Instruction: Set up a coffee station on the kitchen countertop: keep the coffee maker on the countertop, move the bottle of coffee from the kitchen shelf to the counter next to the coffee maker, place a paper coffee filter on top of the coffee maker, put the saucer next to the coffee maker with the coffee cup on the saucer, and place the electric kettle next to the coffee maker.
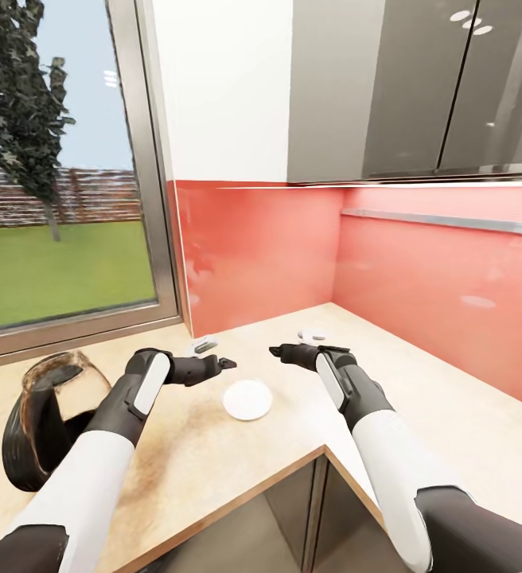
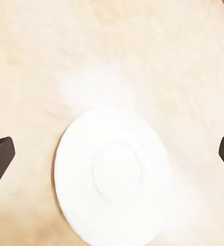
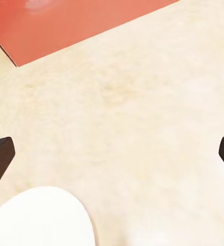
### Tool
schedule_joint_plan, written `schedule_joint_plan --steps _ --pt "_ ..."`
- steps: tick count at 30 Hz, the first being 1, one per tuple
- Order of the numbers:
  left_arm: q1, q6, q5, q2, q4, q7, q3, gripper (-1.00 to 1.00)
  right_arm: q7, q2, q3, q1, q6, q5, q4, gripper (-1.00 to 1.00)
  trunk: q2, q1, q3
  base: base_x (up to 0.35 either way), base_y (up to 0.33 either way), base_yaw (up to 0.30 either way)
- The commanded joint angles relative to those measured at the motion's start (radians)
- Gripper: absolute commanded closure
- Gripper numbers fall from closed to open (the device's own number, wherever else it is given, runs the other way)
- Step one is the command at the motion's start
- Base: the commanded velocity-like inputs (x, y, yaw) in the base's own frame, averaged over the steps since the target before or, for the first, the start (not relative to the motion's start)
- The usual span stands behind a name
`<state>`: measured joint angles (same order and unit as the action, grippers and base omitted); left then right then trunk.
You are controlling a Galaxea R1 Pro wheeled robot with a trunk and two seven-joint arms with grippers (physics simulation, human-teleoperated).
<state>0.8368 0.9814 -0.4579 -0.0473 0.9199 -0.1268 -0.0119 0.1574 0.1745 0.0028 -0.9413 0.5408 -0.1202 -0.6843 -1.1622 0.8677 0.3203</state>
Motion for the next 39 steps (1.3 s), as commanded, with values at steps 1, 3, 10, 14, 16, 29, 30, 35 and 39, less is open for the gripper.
schedule_joint_plan --steps 1,3,10,14,16,29,30,35,39 --pt "0.001 0.003 0.008 0.0 0.001 -0.008 -0.002 -1.0 -0.003 0.0 0.0 -0.001 0.005 -0.009 -0.001 -1.0 -0.001 0.0 0.001 0.004 0.003 0.0" --pt "0.001 0.003 0.008 0.0 0.001 -0.008 -0.002 -1.0 -0.003 0.0 0.0 -0.001 0.005 -0.009 -0.002 -1.0 -0.001 0.0 0.001 0.002 0.002 0.0" --pt "0.001 0.003 0.008 0.001 0.001 -0.008 -0.002 -1.0 -0.003 0.0 0.0 -0.001 0.005 -0.01 -0.003 -1.0 -0.001 0.0 0.001 0.0 0.082 0.0" --pt "0.001 0.003 0.008 0.0 0.002 -0.008 -0.002 -1.0 -0.003 0.0 0.0 -0.001 0.005 -0.01 -0.004 -1.0 -0.001 0.0 0.001 0.0 0.034 0.0" --pt "0.001 0.003 0.008 0.0 0.002 -0.008 -0.002 -1.0 -0.003 0.0 0.0 -0.001 0.005 -0.01 -0.004 -1.0 -0.001 0.0 0.001 0.0 0.003 0.0" --pt "-0.006 0.001 0.007 -0.031 -0.061 -0.009 -0.007 -1.0 -0.003 0.0 0.0 -0.001 0.005 -0.204 0.087 -1.0 -0.001 0.0 0.001 0.011 0.0 0.0" --pt "-0.007 -0.001 0.003 -0.032 -0.07 -0.009 -0.007 -1.0 -0.003 0.0 0.0 -0.001 0.006 -0.209 0.092 -1.0 -0.001 0.0 0.001 0.0 0.0 0.0" --pt "-0.008 -0.064 -0.056 -0.034 -0.136 -0.002 -0.008 -1.0 -0.002 0.0 0.001 -0.001 0.006 -0.225 0.148 -1.0 -0.001 0.0 0.001 0.0 0.0 0.0" --pt "-0.008 -0.096 -0.087 -0.034 -0.163 0.004 -0.008 -1.0 -0.002 0.0 0.002 -0.001 0.006 -0.228 0.169 -1.0 -0.001 0.0 0.001 0.0 0.0 0.0"
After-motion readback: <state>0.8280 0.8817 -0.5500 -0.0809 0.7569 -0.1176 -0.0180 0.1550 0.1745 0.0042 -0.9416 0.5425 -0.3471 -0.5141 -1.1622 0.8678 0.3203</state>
